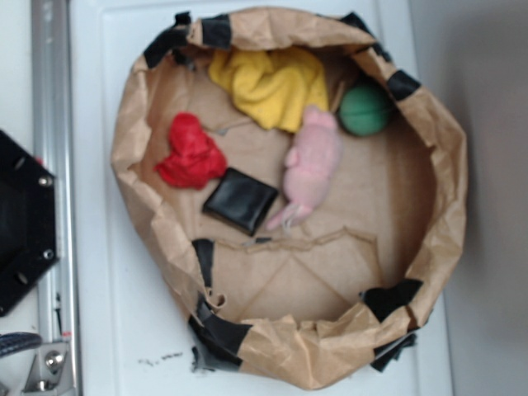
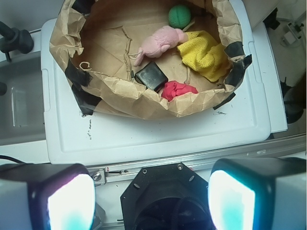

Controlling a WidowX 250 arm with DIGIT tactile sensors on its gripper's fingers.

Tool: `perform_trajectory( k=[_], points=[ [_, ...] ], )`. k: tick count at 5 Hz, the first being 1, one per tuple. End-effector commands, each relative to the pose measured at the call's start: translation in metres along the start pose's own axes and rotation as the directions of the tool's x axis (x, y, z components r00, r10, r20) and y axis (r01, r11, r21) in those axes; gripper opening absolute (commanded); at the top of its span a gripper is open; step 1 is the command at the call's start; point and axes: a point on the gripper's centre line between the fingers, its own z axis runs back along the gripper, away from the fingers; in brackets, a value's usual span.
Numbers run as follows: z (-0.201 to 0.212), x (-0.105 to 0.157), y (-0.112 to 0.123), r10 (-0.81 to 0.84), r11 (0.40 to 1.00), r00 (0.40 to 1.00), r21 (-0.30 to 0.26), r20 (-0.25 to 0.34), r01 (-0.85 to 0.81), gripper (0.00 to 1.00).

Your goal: Grab the pink bunny.

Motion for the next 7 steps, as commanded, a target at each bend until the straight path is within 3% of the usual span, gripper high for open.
perform_trajectory(
  k=[1, 2, 3, 4, 5, 6, 7],
  points=[
    [0.000, 0.000, 0.000, 0.000, 1.000, 1.000, 0.000, 0.000, 0.000, 1.00],
    [-0.053, 0.047, 0.050, 0.266, 0.949, 0.964, -0.175, -0.012, -0.264, 1.00],
    [-0.093, 0.080, 0.074, 0.504, 0.831, 0.863, -0.244, -0.049, -0.499, 1.00],
    [-0.114, 0.117, 0.074, 0.662, 0.696, 0.746, -0.314, -0.069, -0.646, 1.00],
    [-0.126, 0.132, 0.061, 0.671, 0.696, 0.740, -0.309, -0.045, -0.649, 1.00],
    [-0.149, 0.143, 0.049, 0.694, 0.694, 0.720, -0.263, -0.002, -0.670, 1.00],
    [-0.192, 0.154, 0.059, 0.686, 0.718, 0.727, -0.179, 0.019, -0.673, 1.00]
  ],
)
